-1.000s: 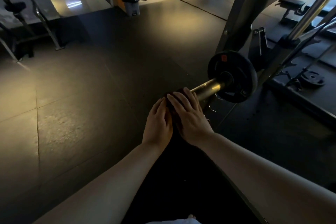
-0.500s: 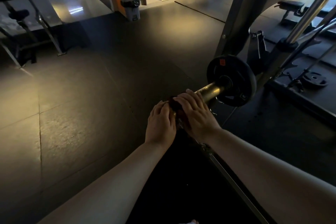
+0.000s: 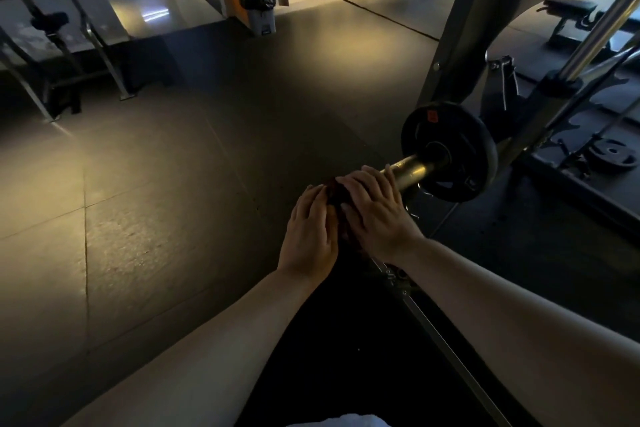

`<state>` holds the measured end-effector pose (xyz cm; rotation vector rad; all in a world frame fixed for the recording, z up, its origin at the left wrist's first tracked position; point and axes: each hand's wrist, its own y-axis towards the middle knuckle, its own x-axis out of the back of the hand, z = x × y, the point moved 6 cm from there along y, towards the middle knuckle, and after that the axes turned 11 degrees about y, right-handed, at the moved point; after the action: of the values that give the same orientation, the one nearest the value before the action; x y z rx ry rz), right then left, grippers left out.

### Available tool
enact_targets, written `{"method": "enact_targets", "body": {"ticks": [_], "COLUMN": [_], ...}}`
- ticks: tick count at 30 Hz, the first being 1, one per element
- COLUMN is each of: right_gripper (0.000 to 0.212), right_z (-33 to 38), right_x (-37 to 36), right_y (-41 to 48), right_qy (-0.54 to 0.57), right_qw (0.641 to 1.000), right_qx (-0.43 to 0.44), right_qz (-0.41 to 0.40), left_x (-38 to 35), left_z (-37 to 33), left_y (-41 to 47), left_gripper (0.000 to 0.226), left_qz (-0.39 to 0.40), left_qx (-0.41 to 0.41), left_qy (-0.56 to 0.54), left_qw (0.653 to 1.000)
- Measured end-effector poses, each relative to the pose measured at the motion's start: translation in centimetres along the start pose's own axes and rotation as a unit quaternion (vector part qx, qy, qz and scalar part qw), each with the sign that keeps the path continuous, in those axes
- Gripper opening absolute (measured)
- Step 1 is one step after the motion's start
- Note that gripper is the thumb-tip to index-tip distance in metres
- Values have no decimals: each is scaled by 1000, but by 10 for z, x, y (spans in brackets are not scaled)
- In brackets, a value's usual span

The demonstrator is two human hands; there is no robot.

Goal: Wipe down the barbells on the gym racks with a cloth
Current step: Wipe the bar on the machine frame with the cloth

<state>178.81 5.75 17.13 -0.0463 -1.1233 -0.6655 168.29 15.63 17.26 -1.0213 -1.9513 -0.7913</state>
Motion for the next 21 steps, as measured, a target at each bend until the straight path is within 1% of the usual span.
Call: {"method": "enact_targets", "body": {"ticks": [3,4,5,7,8,11,13,16,20,21], "right_gripper": [61,60,63,76,77,70,64,65,71,68], "right_z": [7,10,13,18,17,10,12,17,15,11], "right_x": [-2,-7,-14,-26,-27,-18,-7,-6,-13,-10], "right_y": [1,-6,-14,-31,-35,-16,3,6,-21,-19], "right_qy": [31,37,34,20,18,1,5,31,12,5], "right_qw": [998,997,997,999,999,1000,1000,999,1000,999], "right_qx": [-55,-68,-67,-33,-16,2,-16,-42,25,35], "right_qz": [-21,-27,-29,-29,-27,-8,-6,-8,11,9], "left_x": [1,1,0,-2,-3,-6,-6,-5,-3,-2], "left_z": [0,-1,0,2,3,4,4,2,1,1], "left_y": [-5,-5,-4,-3,-1,1,1,-2,-2,-3], "left_gripper": [63,63,62,57,55,53,57,63,54,51], "left_qz": [-14,-20,-24,-27,-26,-19,-15,-8,-4,-9], "left_qx": [-21,-20,-14,-4,-2,-6,-13,-13,5,3], "left_qy": [27,31,32,27,24,21,22,35,15,18], "left_qw": [999,999,999,999,999,1000,1000,999,1000,1000]}}
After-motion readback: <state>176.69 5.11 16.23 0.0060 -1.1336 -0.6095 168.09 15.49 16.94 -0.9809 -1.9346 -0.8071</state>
